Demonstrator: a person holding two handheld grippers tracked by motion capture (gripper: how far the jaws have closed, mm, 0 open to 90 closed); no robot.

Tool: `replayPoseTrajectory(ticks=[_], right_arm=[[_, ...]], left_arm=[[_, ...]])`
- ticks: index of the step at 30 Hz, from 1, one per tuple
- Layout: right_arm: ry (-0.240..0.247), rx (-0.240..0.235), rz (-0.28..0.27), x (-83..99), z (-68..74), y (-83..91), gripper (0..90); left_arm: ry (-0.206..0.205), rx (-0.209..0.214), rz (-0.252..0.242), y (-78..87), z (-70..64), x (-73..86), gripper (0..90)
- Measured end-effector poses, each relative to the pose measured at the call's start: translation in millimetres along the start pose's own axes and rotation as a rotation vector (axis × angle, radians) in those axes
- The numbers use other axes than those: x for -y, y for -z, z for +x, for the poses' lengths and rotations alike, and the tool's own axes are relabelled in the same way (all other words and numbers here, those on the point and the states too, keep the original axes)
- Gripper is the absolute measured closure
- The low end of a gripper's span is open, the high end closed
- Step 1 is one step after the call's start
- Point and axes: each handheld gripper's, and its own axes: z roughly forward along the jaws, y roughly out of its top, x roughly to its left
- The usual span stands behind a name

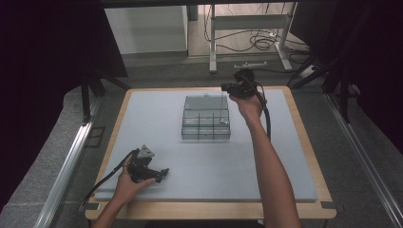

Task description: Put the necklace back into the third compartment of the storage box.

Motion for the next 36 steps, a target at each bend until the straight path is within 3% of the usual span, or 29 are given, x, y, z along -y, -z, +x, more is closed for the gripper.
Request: replayPoseTrajectory(ticks=[12, 20, 30, 36], right_arm=[[0.005, 0.033, 0.100, 27.0, -5.1, -30.8, 83.7], [-0.024, 0.042, 0.176, 50.4, -9.9, -55.4, 83.5], [-0.049, 0.039, 0.244, 73.3, -15.6, -72.2, 83.2], [-0.055, 0.041, 0.256, 78.4, -18.0, -75.3, 83.2]], left_arm=[[0.002, 0.002, 0.001, 0.1, -0.2, 0.1, 0.0], [0.001, 0.001, 0.002, 0.1, -0.1, 0.1, 0.0], [0.000, 0.001, 0.003, 0.3, -0.1, 0.0, 0.0], [0.001, 0.001, 0.003, 0.2, -0.1, 0.0, 0.0]])
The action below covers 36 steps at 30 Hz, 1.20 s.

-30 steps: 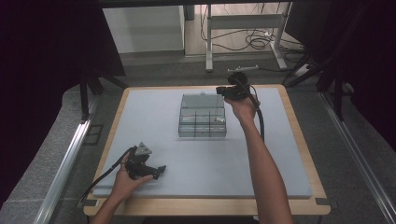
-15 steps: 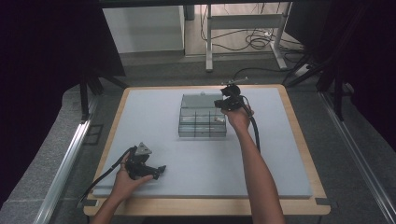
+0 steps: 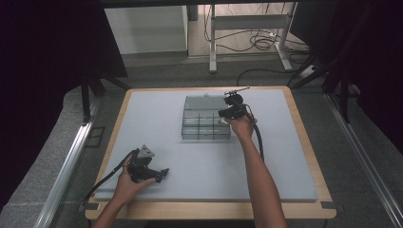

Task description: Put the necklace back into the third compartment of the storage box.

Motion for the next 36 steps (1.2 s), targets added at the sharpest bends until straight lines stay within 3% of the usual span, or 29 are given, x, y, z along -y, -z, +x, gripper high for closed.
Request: replayPoseTrajectory(ticks=[10, 14, 18, 26, 31, 36], right_arm=[[0.010, -0.007, 0.002, 0.5, 0.2, 1.0, 82.8], [0.019, -0.009, -0.002, 0.3, 0.5, 1.5, 64.8], [0.031, -0.007, -0.018, 1.5, 3.0, 6.9, 57.1], [0.067, -0.035, -0.070, 17.0, 5.5, 35.8, 45.4], [0.095, -0.087, -0.113, 39.8, 6.7, 60.2, 42.2], [0.120, -0.108, -0.129, 65.1, 5.9, 81.8, 39.2]], left_arm=[[0.000, 0.000, 0.000, 0.0, 0.0, 0.0, 0.0], [0.000, 0.000, 0.000, 0.0, 0.0, 0.0, 0.0], [0.000, 0.000, 0.000, 0.0, 0.0, 0.0, 0.0], [0.001, 0.000, -0.001, 0.0, -0.2, 0.0, 0.0], [0.001, 0.000, -0.001, -0.1, -0.2, 0.0, 0.0], [0.000, 0.000, -0.002, -0.1, -0.2, 0.0, 0.0]])
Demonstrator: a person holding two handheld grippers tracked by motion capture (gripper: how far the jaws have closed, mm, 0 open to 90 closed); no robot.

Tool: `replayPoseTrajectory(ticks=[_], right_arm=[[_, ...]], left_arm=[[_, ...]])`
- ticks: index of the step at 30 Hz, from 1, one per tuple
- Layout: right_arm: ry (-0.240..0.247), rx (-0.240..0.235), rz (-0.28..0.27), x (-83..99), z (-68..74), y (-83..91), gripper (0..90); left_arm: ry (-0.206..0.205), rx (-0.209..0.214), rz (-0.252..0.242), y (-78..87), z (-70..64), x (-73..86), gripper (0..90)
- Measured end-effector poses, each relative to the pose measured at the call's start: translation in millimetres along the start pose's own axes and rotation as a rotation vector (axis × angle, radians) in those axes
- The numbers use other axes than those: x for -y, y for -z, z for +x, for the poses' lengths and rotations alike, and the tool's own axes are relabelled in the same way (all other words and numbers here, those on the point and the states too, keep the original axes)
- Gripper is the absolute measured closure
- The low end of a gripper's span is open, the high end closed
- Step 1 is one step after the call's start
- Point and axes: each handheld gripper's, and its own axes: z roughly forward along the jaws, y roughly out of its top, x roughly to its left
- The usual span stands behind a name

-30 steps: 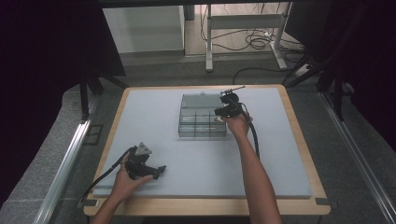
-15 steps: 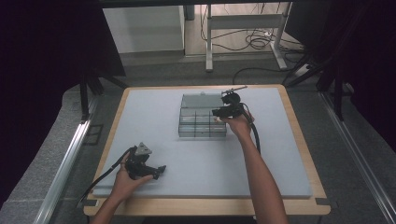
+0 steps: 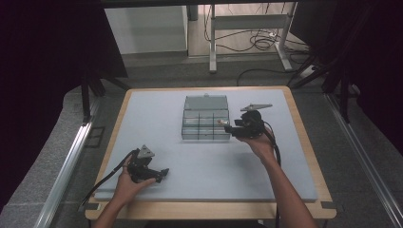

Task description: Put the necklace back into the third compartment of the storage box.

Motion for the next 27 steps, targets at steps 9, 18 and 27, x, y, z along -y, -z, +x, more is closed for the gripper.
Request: replayPoseTrajectory(ticks=[9, 18, 27], right_arm=[[0.012, -0.009, -0.004, 47.2, 0.6, 38.8, 37.2], [-0.022, 0.007, 0.024, 87.8, -5.8, 49.3, 35.0], [-0.028, 0.033, -0.009, 89.7, -7.5, 54.4, 31.1]], left_arm=[[0.002, 0.000, 0.000, -0.1, 0.0, 0.0, 0.0], [0.001, 0.000, 0.000, -0.2, 0.1, 0.0, 0.0], [0.002, 0.000, 0.000, -0.1, 0.1, -0.1, 0.0]])
